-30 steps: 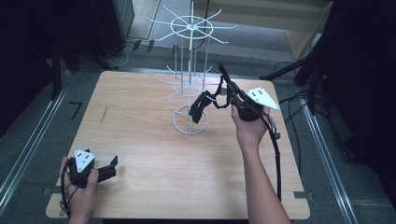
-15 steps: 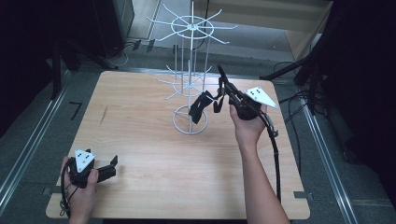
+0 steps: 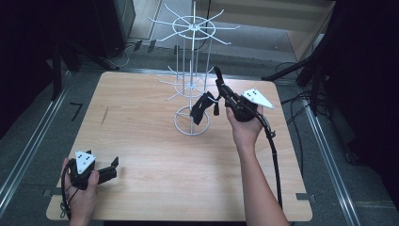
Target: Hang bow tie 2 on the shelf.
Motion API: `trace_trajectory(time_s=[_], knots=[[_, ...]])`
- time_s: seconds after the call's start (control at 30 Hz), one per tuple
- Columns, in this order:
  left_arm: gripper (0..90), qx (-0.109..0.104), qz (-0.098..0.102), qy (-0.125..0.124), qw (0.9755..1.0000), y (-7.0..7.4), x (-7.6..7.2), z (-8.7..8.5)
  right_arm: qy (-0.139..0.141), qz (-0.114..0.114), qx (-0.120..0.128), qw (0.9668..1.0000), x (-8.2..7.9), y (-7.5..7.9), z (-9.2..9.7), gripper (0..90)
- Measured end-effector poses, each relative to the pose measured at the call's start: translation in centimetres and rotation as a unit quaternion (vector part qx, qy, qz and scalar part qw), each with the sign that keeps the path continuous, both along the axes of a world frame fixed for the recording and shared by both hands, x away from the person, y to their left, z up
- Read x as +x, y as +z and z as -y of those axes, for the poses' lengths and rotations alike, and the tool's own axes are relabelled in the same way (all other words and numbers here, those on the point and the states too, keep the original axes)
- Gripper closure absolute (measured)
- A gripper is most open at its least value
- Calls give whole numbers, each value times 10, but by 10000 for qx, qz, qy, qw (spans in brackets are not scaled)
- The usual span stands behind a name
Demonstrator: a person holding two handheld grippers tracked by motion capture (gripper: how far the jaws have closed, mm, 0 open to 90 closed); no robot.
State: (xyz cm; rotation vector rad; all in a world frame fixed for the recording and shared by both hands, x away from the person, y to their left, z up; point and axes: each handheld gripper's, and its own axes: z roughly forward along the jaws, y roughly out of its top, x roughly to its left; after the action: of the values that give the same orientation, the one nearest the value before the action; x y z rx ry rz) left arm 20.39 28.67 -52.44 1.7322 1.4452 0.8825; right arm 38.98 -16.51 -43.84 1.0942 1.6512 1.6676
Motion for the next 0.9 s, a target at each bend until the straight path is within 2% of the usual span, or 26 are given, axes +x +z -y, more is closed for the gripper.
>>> trace_trajectory(time_s=[0.37,0.9], knots=[[55,1,1,2,10000,0,0,0,172,-79,157,9997,2,-6,-11,808],[55,-5,4,6,10000,0,0,0,273,-102,64,9996,2,-11,-24,801]])
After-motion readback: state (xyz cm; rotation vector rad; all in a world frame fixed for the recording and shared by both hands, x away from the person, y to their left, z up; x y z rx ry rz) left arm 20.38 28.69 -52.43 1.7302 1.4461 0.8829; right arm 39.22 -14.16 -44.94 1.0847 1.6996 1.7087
